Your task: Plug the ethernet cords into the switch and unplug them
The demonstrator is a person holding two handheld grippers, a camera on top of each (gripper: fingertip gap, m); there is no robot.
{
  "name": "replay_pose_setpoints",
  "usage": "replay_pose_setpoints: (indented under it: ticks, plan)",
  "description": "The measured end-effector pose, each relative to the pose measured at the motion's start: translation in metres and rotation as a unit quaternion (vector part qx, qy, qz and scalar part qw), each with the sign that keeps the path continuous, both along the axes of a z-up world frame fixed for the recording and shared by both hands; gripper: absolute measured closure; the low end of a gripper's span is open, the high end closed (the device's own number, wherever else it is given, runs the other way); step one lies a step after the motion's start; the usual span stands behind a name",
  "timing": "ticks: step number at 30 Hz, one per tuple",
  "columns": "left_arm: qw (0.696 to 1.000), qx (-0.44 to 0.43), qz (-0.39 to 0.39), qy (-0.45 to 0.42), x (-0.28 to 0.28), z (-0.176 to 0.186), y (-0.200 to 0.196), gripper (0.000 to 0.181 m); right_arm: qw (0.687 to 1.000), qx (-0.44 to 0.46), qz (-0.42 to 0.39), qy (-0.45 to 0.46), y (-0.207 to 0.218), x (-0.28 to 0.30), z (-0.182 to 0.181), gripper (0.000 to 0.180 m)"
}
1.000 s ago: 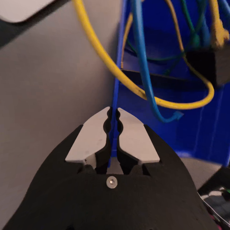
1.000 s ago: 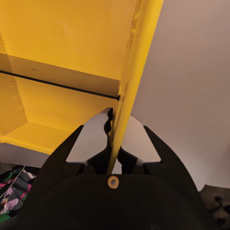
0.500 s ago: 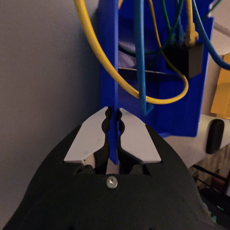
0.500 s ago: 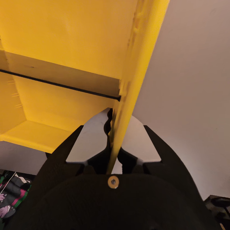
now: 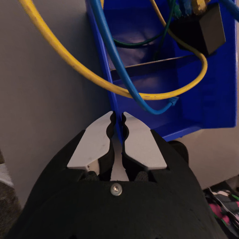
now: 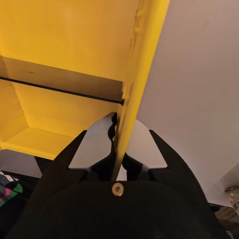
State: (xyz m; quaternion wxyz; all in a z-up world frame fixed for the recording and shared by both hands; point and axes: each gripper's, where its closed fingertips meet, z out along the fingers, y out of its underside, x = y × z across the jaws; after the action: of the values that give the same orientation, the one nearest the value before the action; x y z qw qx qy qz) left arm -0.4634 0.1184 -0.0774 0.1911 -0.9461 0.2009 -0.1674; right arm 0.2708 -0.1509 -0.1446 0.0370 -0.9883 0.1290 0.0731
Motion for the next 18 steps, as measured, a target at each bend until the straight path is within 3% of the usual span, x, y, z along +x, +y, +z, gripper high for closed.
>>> replay_pose_setpoints:
  ticks: [6,18]
  plan:
    - [0.999,0.034,-0.007,0.035,-0.0129,0.0003,0.004,0.176,1.0,-0.011,-0.007,0.006,-0.0051,0.0061,-0.0005,0.174]
    - [1.0,0.017,0.014,0.004,-0.0125,0.0007,0.0017,0.175,1.0,-0.009,-0.011,0.004,-0.0055,0.0066,-0.0012,0.174]
